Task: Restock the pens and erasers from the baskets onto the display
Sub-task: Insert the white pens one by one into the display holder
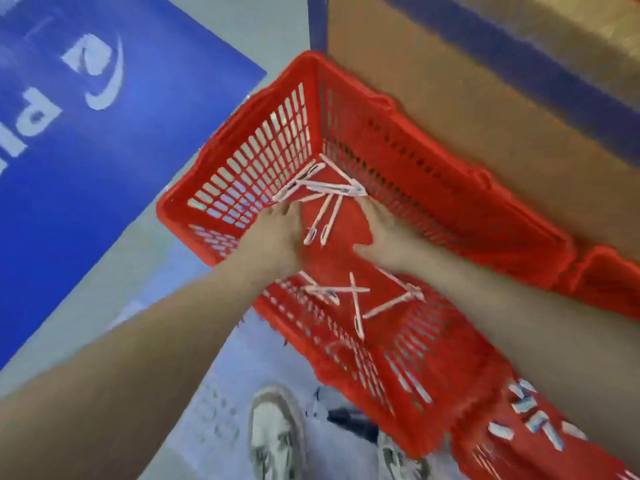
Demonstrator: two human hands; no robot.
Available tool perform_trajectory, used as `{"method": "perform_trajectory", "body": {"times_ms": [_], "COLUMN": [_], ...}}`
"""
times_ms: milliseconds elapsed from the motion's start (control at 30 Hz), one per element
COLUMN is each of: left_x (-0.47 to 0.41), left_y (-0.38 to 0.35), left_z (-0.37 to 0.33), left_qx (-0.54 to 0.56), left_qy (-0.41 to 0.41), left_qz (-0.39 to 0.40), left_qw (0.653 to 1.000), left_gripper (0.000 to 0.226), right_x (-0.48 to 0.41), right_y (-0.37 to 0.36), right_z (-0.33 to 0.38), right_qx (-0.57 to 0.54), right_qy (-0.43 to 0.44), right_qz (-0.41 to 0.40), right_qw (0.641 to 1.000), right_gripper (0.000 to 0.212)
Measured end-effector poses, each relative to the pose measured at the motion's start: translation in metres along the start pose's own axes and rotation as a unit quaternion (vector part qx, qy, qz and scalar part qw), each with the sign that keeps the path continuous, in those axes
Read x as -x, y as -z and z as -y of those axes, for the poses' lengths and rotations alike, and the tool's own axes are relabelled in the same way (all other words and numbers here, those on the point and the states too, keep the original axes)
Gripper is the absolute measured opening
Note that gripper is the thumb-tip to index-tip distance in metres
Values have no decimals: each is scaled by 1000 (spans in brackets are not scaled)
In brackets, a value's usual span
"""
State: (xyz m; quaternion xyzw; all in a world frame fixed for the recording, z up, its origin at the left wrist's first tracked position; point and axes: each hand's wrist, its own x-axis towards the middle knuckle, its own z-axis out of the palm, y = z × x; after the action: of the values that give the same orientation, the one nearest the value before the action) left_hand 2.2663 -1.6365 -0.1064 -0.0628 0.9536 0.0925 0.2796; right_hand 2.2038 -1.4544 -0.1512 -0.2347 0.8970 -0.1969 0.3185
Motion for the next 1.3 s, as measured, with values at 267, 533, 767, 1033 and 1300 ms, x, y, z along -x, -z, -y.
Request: {"method": "perform_trajectory", "body": {"times_ms": [267, 533, 767, 1033, 1300], "left_x": [-147, -162, -159, -155, -89], "left_y": [-81, -81, -69, -34, -2], "left_z": [50, 46, 38, 25, 3], "left_qx": [-177, -93, -173, -54, 392], "left_qy": [-34, -5, -52, -67, 19], "left_qz": [52, -21, 22, 35, 66], "left_qw": [982, 995, 983, 996, 917], "left_gripper": [116, 75, 56, 33, 27], "right_x": [-126, -94, -65, -52, -19], "right_y": [-56, -92, -68, -55, -27], "right_z": [-32, -37, -46, -58, 6], "right_qx": [207, 243, 255, -126, -656], "right_qy": [-28, 23, -87, -234, -200], "right_qz": [34, -48, 82, 200, 42], "right_qw": [977, 969, 960, 943, 727], "right_gripper": [98, 33, 38, 38, 18]}}
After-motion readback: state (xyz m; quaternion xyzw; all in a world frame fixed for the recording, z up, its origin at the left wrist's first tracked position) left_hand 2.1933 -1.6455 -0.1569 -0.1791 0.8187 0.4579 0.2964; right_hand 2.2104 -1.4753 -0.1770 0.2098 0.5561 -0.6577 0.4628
